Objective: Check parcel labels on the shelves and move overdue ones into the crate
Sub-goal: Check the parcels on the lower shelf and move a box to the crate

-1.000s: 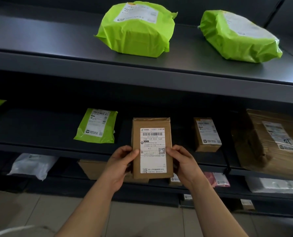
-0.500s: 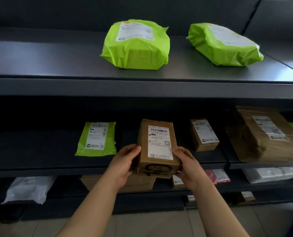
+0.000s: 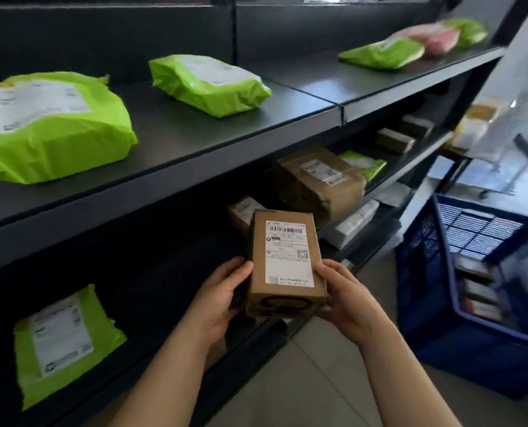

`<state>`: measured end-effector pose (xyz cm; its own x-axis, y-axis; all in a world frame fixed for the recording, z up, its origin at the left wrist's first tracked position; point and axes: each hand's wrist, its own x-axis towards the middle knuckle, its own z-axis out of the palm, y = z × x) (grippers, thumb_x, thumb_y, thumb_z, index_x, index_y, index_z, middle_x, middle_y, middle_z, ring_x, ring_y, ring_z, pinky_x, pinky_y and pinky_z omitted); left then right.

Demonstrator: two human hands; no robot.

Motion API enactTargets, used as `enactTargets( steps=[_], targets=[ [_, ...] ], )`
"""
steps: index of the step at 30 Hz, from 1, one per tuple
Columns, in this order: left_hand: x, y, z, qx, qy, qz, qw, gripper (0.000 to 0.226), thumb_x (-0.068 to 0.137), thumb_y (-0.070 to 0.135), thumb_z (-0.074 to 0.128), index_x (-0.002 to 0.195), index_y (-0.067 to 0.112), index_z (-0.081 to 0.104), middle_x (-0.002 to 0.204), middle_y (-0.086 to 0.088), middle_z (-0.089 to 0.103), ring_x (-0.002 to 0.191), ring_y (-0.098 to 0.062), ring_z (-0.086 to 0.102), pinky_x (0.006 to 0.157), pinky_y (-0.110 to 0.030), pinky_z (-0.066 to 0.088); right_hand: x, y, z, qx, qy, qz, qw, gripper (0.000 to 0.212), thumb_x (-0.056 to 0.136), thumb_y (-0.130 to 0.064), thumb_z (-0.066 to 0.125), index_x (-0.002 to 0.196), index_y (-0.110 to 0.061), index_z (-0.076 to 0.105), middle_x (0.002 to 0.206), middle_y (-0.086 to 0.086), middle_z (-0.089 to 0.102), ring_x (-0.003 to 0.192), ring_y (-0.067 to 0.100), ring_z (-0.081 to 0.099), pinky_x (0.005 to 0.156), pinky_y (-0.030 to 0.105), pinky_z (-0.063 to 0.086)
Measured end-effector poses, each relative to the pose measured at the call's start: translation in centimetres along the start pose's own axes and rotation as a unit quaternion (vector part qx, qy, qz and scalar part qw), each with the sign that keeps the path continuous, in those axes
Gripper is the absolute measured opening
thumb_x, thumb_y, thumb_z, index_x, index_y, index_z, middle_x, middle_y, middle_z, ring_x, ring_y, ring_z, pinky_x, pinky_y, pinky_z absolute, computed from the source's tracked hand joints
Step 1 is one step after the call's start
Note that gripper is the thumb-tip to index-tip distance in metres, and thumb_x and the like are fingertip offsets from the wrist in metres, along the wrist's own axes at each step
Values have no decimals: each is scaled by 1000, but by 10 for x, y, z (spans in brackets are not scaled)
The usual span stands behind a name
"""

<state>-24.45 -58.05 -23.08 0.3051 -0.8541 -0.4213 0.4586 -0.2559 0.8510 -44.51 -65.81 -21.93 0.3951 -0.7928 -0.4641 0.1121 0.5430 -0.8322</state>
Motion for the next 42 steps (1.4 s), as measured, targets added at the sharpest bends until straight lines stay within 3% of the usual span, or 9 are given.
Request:
enactTargets(
  steps=[6,9,12,19,26,34,38,40,42],
  targets=[
    [16,-20,90,49,-108,-48,992,28,86,22,66,114,21,62,101,-3,72,91,-15,67,72,-34,54,-35,-7,-77,56,126,-20,990,30,89,-30,64,118,-19,60,98,7,73,85,21,68,81,46,57],
    [29,-35,138,74,-146,-86,983,37,79,25,71,115,19,63,110,-11,72,107,-30,64,92,-48,50,-47,-11,-120,89,181,-21,979,29,90,-29,64,116,-20,61,104,11,72,89,24,68,77,46,57],
    [45,-50,194,101,-185,-110,971,53,71,30,74,121,16,61,112,-13,71,107,-31,64,75,-39,52,-52,-22,-169,125,226,-18,966,25,90,-28,64,114,-21,61,109,12,70,99,29,67,87,53,55],
    [82,-93,345,149,-235,-150,949,36,86,29,65,119,15,62,94,-2,72,74,-13,65,48,-22,49,-54,-64,-303,165,285,-13,944,27,91,-31,63,116,-23,60,108,12,70,98,29,67,92,55,52],
    [116,-140,480,180,-246,-191,933,31,86,34,66,109,14,69,87,3,75,82,-13,63,66,-29,48,-38,-102,-435,176,336,-1,925,32,89,-34,64,119,-22,61,112,11,68,100,29,64,96,52,49],
    [184,-168,590,221,-249,-224,916,23,87,34,65,97,14,71,66,4,71,75,-14,59,60,-29,47,8,-128,-538,229,356,27,906,36,87,-35,66,120,-21,61,119,13,64,107,34,61,86,53,54],
    [234,-179,651,244,-273,-248,897,19,91,31,60,86,15,68,53,5,68,56,-11,61,50,-25,46,47,-150,-590,259,374,28,890,34,88,-31,65,120,-20,61,116,12,63,99,31,62,75,47,55],
    [264,-184,682,262,-285,-259,885,20,90,31,61,88,13,68,56,4,69,50,-10,62,53,-25,47,69,-164,-616,271,391,32,879,32,90,-31,64,120,-20,60,113,12,63,98,30,61,74,46,54],
    [298,-191,713,280,-285,-270,876,25,88,32,64,98,11,69,70,-1,69,64,-15,61,64,-28,47,93,-177,-640,289,408,43,865,30,91,-31,62,119,-20,60,105,11,65,95,29,61,72,45,53]
  ],
)
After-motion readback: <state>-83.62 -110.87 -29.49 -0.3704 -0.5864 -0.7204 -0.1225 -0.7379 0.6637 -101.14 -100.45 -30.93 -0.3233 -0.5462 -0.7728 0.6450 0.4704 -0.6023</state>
